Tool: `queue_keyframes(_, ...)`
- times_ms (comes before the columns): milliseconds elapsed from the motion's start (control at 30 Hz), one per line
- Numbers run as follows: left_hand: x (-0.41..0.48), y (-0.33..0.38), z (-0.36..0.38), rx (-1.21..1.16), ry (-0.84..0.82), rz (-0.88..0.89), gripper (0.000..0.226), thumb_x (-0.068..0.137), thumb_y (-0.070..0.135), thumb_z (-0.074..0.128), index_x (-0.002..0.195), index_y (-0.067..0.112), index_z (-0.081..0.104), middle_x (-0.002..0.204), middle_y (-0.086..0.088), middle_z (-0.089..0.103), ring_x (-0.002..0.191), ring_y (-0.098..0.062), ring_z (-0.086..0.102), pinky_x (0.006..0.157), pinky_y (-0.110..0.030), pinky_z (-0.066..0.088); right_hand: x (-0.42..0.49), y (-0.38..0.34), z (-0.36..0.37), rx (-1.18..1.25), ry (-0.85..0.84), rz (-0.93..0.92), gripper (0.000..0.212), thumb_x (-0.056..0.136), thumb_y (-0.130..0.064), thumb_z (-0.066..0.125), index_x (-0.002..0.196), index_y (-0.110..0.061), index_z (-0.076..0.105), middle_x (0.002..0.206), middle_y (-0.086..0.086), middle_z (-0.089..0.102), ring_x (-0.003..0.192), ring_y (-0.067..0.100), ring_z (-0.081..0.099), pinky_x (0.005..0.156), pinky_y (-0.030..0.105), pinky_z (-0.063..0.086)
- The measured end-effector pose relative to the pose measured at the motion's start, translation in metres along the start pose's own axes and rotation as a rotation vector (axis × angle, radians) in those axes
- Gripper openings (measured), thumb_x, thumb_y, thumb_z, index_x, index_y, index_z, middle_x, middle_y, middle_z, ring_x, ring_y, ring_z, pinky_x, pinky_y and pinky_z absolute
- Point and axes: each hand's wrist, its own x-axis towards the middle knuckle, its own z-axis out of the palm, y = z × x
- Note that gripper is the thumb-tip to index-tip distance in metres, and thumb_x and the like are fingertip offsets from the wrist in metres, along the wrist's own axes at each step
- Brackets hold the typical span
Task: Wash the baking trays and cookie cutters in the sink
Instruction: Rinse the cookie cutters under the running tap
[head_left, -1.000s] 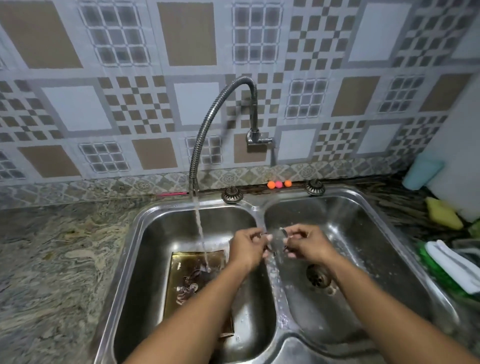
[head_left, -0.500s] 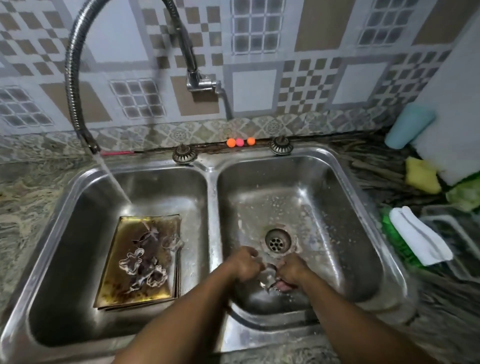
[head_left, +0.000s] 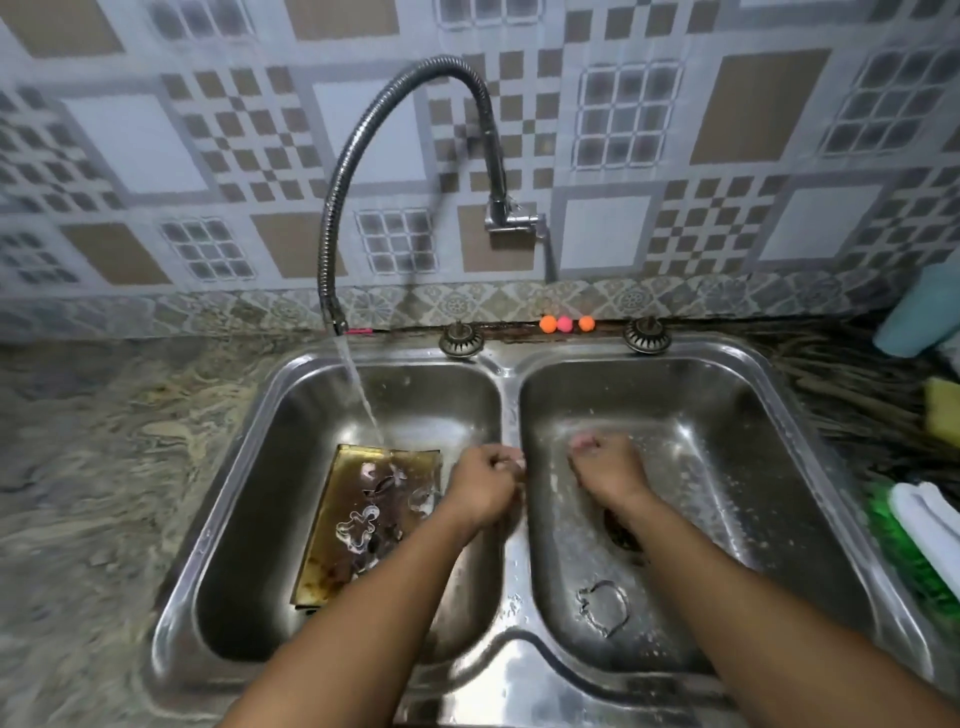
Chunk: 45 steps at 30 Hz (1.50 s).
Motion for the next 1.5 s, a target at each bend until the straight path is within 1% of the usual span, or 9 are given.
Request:
queue_keyframes(167,0.010,-0.037,-0.091,0.151,0.192,-0.091,0.016,0.094,0.008,0.058,0.091,0.012,0.072,0.085,-0.003,0.073,0.068,-0.014,0.065,0.058,-0.021,0.053,-0.015,-0.058,0.095,0.017,-0.155,-0.100,0.018,0.083,-0.016,0.062,0.065,-0.020,0.064,0.071,0.001,0.069,0.071,0.023,0.069,0.069,0.032,0.058)
queue_keyframes(333,0.021,-0.080,-0.158,0.170,0.172,-0.158,0.012,0.097,0.013,0.061,0.100,0.015,0.073,0.094,-0.007,0.073,0.068,-0.012,0.060,0.048,-0.014,0.044,-0.022,-0.043,0.190,-0.191,-0.272,0.079,0.011,0.097,-0.012,0.056,0.101,-0.009,0.066,0.096,0.004,0.065,0.087,0.021,0.063,0.073,0.025,0.054)
queue_keyframes(533,0.046,-0.104,-0.182,0.099,0.036,-0.158,0.009,0.095,0.013,0.065,0.100,0.020,0.067,0.102,-0.013,0.073,0.081,-0.022,0.066,0.078,-0.037,0.056,-0.003,-0.013,0.243,-0.264,-0.076,0.220,0.013,0.093,-0.006,0.058,0.105,-0.009,0.064,0.108,0.010,0.069,0.103,0.025,0.064,0.077,0.027,0.049)
queue_keyframes(667,0.052,-0.105,-0.183,0.074,-0.044,-0.142,0.013,0.094,0.016,0.066,0.095,0.028,0.060,0.111,-0.017,0.070,0.079,-0.019,0.062,0.075,-0.037,0.053,-0.003,-0.012,0.246,-0.225,-0.004,0.227,0.016,0.090,0.001,0.053,0.087,-0.013,0.061,0.092,0.003,0.065,0.086,0.019,0.061,0.079,0.034,0.056)
queue_keyframes(867,0.062,-0.109,-0.185,0.107,-0.129,-0.181,0.019,0.096,0.021,0.063,0.114,0.024,0.057,0.099,-0.006,0.069,0.078,-0.012,0.061,0.067,-0.027,0.049,-0.001,-0.005,0.254,-0.247,0.039,0.223,0.030,0.090,0.003,0.055,0.078,-0.024,0.058,0.086,0.002,0.067,0.078,0.017,0.064,0.073,0.038,0.061)
queue_keyframes(1033,0.066,-0.107,-0.180,-0.068,-0.044,-0.234,0.024,0.101,0.020,0.056,0.124,0.015,0.062,0.094,-0.002,0.066,0.070,-0.014,0.064,0.060,-0.028,0.054,-0.010,-0.048,0.241,-0.290,0.080,-0.088,0.012,0.090,-0.017,0.061,0.084,-0.028,0.061,0.087,-0.006,0.062,0.078,0.014,0.061,0.066,0.033,0.054)
queue_keyframes(1133,0.061,-0.092,-0.177,-0.425,-0.034,-0.276,0.022,0.103,0.009,0.052,0.119,0.016,0.065,0.111,-0.014,0.070,0.092,-0.029,0.073,0.073,-0.032,0.061,-0.017,-0.086,0.226,-0.289,0.027,-0.392,0.006,0.088,-0.027,0.057,0.087,-0.032,0.054,0.095,-0.010,0.051,0.083,0.016,0.056,0.074,0.035,0.051)
queue_keyframes(1333,0.054,-0.050,-0.187,-0.821,0.009,-0.191,0.029,0.092,-0.010,0.060,0.117,0.004,0.065,0.110,-0.022,0.073,0.100,-0.031,0.070,0.083,-0.034,0.058,-0.038,-0.132,0.186,-0.333,0.005,-0.851,0.015,0.089,-0.019,0.064,0.101,-0.029,0.060,0.094,-0.014,0.050,0.083,0.012,0.058,0.073,0.030,0.051)
queue_keyframes(1500,0.049,-0.024,-0.196,-0.839,-0.081,-0.120,0.023,0.093,-0.004,0.062,0.113,0.007,0.065,0.102,-0.018,0.076,0.090,-0.029,0.074,0.084,-0.039,0.058,-0.056,-0.131,0.173,0.033,0.129,-0.773,0.019,0.088,-0.007,0.069,0.100,-0.021,0.070,0.097,-0.016,0.068,0.090,0.003,0.065,0.080,0.021,0.052)
